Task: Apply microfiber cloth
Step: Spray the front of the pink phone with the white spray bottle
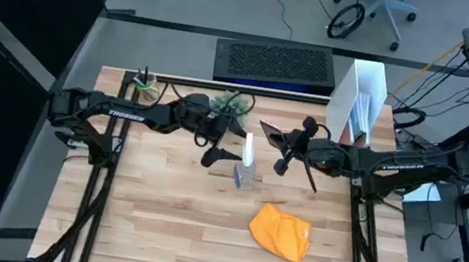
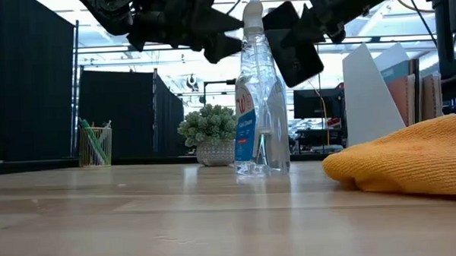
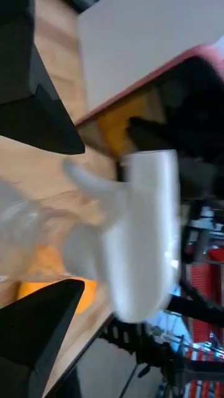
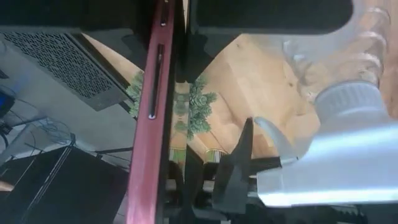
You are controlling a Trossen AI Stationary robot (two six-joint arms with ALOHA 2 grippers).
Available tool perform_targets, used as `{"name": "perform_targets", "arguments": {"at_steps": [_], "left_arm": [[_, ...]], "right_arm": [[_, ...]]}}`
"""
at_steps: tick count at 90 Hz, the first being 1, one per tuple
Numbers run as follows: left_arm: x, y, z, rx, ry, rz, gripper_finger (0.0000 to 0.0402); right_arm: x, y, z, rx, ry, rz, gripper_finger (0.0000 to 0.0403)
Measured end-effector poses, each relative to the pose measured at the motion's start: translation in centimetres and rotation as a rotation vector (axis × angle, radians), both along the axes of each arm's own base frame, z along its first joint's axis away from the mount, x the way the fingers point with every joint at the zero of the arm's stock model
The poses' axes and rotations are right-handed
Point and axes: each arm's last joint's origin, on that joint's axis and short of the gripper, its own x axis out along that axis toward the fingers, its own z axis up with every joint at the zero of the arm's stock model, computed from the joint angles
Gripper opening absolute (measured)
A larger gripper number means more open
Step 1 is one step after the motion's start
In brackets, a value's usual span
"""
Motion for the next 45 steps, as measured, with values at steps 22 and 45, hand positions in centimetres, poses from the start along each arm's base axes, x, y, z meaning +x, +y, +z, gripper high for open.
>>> {"name": "perform_targets", "arguments": {"at_steps": [22,45], "left_arm": [[-1.5,-1.4,2.0,-0.043,0.040,0.122,0.0332],[-0.5,-5.0,1.8,0.110,0.014,0.251,0.0332]], "right_arm": [[0.0,0.0,-0.1,-0.018,0.018,0.005,0.0015],[-0.1,1.5,-0.1,-0.008,0.005,0.020,0.0014]]}}
